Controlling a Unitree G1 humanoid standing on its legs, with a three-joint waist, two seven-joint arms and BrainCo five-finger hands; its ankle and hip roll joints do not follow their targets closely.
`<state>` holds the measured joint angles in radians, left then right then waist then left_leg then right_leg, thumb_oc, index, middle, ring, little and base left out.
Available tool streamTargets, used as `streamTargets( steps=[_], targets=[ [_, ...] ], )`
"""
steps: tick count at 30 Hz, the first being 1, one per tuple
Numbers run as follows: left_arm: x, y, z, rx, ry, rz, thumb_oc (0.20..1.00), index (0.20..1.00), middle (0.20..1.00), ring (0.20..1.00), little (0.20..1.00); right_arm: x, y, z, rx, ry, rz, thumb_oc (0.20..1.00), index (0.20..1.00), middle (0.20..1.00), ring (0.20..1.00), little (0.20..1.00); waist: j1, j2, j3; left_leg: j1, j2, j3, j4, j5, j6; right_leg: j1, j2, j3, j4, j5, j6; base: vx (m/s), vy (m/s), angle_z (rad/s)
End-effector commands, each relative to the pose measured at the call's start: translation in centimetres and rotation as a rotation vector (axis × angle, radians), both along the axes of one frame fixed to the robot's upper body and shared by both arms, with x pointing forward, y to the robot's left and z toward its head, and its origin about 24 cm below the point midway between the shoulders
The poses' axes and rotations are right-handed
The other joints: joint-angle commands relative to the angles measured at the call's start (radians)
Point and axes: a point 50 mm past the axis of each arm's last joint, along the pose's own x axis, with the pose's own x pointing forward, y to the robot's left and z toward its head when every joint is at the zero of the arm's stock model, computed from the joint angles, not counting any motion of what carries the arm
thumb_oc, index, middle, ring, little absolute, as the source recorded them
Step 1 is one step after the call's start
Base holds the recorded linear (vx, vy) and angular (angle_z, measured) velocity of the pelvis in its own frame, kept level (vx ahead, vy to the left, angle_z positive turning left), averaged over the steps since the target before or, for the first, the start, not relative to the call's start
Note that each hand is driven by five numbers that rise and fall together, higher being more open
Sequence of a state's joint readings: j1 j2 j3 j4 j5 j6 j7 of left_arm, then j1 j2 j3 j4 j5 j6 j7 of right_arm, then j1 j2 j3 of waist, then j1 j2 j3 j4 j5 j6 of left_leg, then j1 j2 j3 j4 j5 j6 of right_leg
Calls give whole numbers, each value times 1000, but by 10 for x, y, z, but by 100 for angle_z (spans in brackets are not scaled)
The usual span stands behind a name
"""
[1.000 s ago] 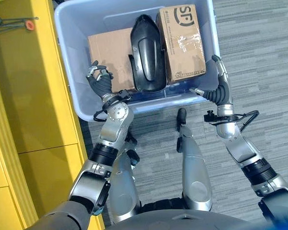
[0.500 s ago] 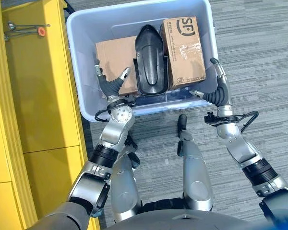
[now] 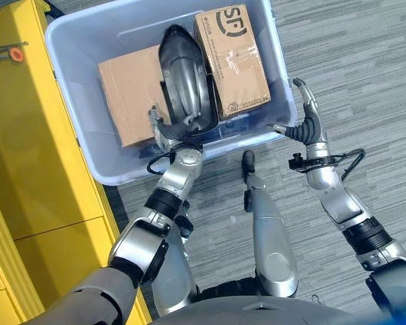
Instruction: Move parts from the plastic box to the shelf.
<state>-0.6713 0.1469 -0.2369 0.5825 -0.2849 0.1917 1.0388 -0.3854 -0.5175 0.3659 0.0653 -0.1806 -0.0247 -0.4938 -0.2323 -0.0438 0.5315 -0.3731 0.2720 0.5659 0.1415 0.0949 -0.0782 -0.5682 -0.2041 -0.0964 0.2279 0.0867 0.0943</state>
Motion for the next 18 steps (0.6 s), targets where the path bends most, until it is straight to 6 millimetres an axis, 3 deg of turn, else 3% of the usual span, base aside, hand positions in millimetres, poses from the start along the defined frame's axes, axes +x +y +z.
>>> streamTargets(
  steps=[1, 3, 9, 13, 18],
  targets=[
    [2, 11, 9, 16, -39, 90, 1000, 1000, 1000, 1000, 1000, -3, 5, 20, 24, -99, 20, 1000, 1000, 1000, 1000, 1000, 3, -48, -11, -65, 53, -128, 159, -152, -56, -23, -25, -69, 115, -146, 63, 5, -34, 0],
    [2, 13, 11, 18, -50, 140, 1000, 1000, 1000, 1000, 1000, -3, 6, 21, 27, -105, 21, 1000, 1000, 1000, 1000, 1000, 2, -53, -11, -75, 55, -128, 160, -151, -58, -32, -24, -69, 117, -146, 62, 5, -34, 1],
    [-1, 24, 40, 107, -236, 326, 1000, 1000, 1000, 1000, 1000, -5, 8, 20, 30, -111, 16, 1000, 1000, 1000, 1000, 1000, -3, -62, -11, -85, 57, -126, 159, -153, -59, -49, -19, -65, 126, -151, 55, 0, 0, 0],
    [-1, 27, 52, 173, -307, 307, 1000, 1000, 1000, 1000, 1000, -6, 8, 18, 32, -113, 7, 1000, 1000, 1000, 1000, 1000, 1, -62, -11, -90, 57, -126, 159, -153, -58, -52, -21, -68, 129, -154, 52, 0, 0, 0],
    [2, 18, 58, 232, -306, 160, 1000, 1000, 1000, 1000, 1000, -7, 6, 16, 37, -116, -10, 1000, 1000, 1000, 1000, 1000, 4, -60, -11, -93, 56, -129, 160, -157, -54, -55, -25, -73, 131, -154, 51, 0, 0, 0]
  ],
)
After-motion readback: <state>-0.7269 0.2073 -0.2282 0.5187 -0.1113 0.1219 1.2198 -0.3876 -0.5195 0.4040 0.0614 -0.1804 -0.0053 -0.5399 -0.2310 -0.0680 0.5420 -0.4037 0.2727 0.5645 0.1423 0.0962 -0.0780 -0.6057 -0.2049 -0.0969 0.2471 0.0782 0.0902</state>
